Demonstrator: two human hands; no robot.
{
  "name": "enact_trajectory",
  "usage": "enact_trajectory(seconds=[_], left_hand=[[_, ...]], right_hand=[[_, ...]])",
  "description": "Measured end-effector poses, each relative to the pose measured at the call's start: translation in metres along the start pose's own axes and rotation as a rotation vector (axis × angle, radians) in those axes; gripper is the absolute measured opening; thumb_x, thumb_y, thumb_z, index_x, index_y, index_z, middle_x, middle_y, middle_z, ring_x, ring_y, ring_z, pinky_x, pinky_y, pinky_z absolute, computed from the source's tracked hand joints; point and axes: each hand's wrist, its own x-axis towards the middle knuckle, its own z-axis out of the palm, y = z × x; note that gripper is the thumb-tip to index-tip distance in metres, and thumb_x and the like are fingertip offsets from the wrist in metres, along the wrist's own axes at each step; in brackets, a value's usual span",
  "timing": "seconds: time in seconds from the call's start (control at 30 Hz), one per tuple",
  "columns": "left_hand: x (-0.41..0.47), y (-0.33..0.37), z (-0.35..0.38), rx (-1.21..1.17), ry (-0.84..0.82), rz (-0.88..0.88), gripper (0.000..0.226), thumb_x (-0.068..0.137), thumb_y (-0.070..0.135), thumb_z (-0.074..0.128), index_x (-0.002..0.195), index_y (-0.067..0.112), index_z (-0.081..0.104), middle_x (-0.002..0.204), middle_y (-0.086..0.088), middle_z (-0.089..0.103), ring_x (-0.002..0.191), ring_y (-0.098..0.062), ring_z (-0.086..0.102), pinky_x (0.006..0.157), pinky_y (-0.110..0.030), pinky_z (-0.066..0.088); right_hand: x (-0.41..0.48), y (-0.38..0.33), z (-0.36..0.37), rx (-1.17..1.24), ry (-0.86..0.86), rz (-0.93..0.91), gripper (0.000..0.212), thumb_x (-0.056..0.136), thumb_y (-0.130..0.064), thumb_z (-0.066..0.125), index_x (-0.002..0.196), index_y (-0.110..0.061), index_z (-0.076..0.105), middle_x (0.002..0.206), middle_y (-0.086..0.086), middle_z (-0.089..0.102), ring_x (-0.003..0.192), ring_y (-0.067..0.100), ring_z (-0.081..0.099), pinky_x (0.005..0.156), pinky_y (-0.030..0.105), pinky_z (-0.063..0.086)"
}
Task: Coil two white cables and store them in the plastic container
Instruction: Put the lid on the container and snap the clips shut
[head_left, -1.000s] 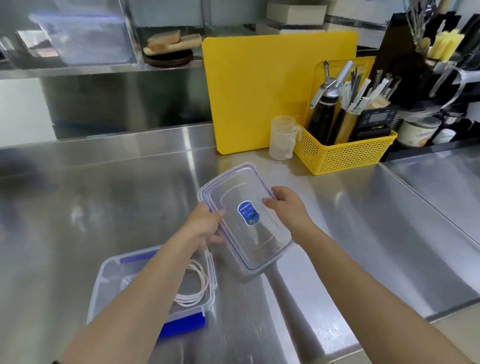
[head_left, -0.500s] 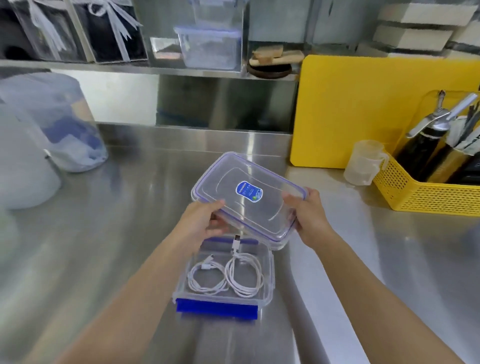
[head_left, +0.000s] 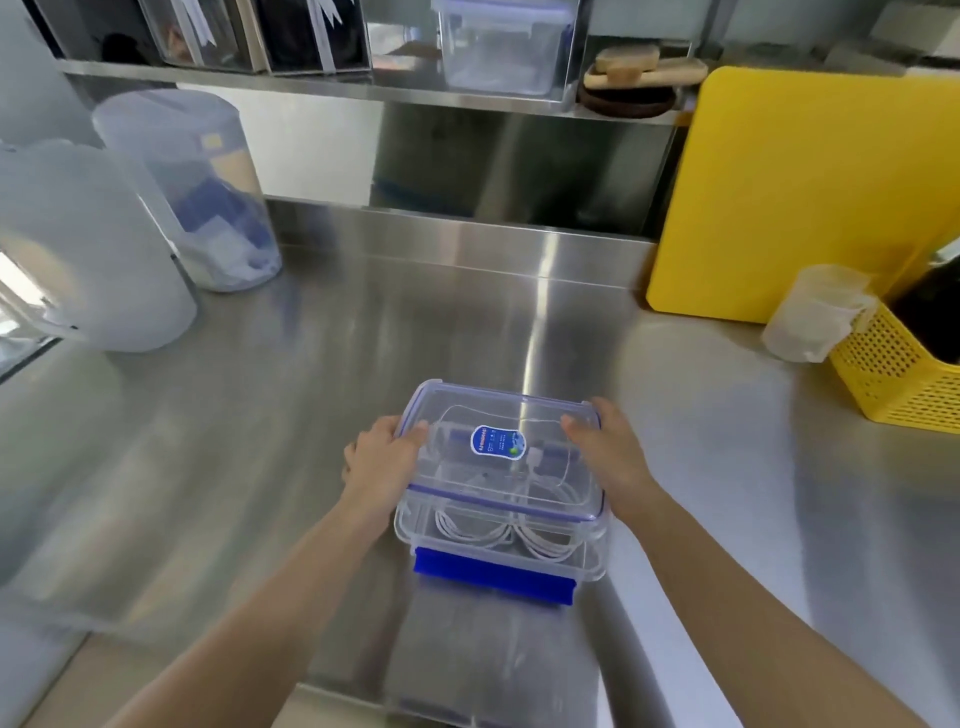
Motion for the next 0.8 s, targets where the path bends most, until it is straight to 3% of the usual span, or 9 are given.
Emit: enact_trajectory(seconds=[0.07, 0.13, 0.27, 0.37, 0.43, 0.67, 0.8], left_hand=[[0.003, -0.009, 0.004, 0.005, -0.053, -0.041, 0.04, 0.061, 0.062, 0.043, 0.084, 0.032, 0.059, 0.111, -0.004, 0.062, 0.113, -0.031, 0.054, 0.098, -0.053, 0.043], [0.0, -0.014, 0.008, 0.009, -0.094, -0.056, 0.039, 0.064, 0.061, 0.042, 0.087, 0.034, 0.058, 0.11, -0.005, 0.063, 0.106, -0.031, 0.057, 0.095, -0.052, 0.047], [-0.007, -0.018, 0.013, 0.002, -0.129, -0.054, 0.027, 0.084, 0.038, 0.043, 0.103, 0.025, 0.056, 0.101, -0.003, 0.064, 0.093, -0.027, 0.062, 0.087, -0.046, 0.052], [-0.005, -0.02, 0.017, -0.013, -0.142, -0.003, 0.022, 0.091, 0.027, 0.042, 0.106, 0.016, 0.054, 0.088, 0.002, 0.061, 0.076, -0.016, 0.06, 0.062, -0.03, 0.048], [-0.005, -0.022, 0.017, -0.037, -0.15, 0.016, 0.018, 0.095, 0.023, 0.041, 0.106, 0.014, 0.052, 0.084, 0.003, 0.059, 0.071, -0.012, 0.057, 0.054, -0.025, 0.042], [0.007, -0.022, 0.017, -0.164, -0.177, -0.04, 0.022, 0.094, 0.022, 0.049, 0.113, 0.014, 0.056, 0.095, -0.004, 0.066, 0.078, -0.019, 0.064, 0.06, -0.03, 0.05], [0.016, -0.012, 0.02, -0.202, -0.172, -0.054, 0.028, 0.093, 0.023, 0.05, 0.119, 0.014, 0.056, 0.105, -0.007, 0.066, 0.084, -0.022, 0.065, 0.07, -0.034, 0.052]], right_hand=[[-0.006, 0.006, -0.002, -0.093, 0.013, -0.002, 0.047, 0.088, -0.036, 0.052, 0.13, -0.017, 0.043, 0.128, 0.003, 0.054, 0.116, 0.026, 0.051, 0.103, 0.05, 0.04], [-0.01, 0.012, -0.005, -0.126, 0.03, -0.007, 0.04, 0.091, -0.032, 0.05, 0.127, -0.015, 0.045, 0.117, 0.002, 0.056, 0.108, 0.023, 0.053, 0.102, 0.048, 0.042], [-0.016, 0.02, -0.005, -0.095, 0.038, 0.023, 0.032, 0.091, -0.022, 0.05, 0.121, -0.011, 0.049, 0.112, 0.006, 0.057, 0.096, 0.022, 0.055, 0.094, 0.046, 0.049], [-0.016, 0.029, -0.001, -0.061, 0.036, 0.044, 0.036, 0.092, -0.023, 0.049, 0.127, -0.014, 0.045, 0.12, 0.006, 0.056, 0.101, 0.022, 0.056, 0.086, 0.038, 0.05], [-0.017, 0.031, 0.0, -0.053, 0.039, 0.042, 0.04, 0.093, -0.025, 0.048, 0.132, -0.018, 0.041, 0.127, 0.004, 0.054, 0.106, 0.022, 0.055, 0.081, 0.033, 0.051], [-0.003, 0.027, 0.0, -0.041, 0.031, 0.033, 0.041, 0.094, -0.023, 0.048, 0.134, -0.018, 0.039, 0.128, 0.002, 0.052, 0.101, 0.018, 0.054, 0.073, 0.024, 0.049], [0.013, 0.018, -0.001, -0.041, 0.014, 0.043, 0.045, 0.092, -0.023, 0.049, 0.135, -0.015, 0.038, 0.132, 0.005, 0.052, 0.109, 0.025, 0.055, 0.082, 0.033, 0.049]])
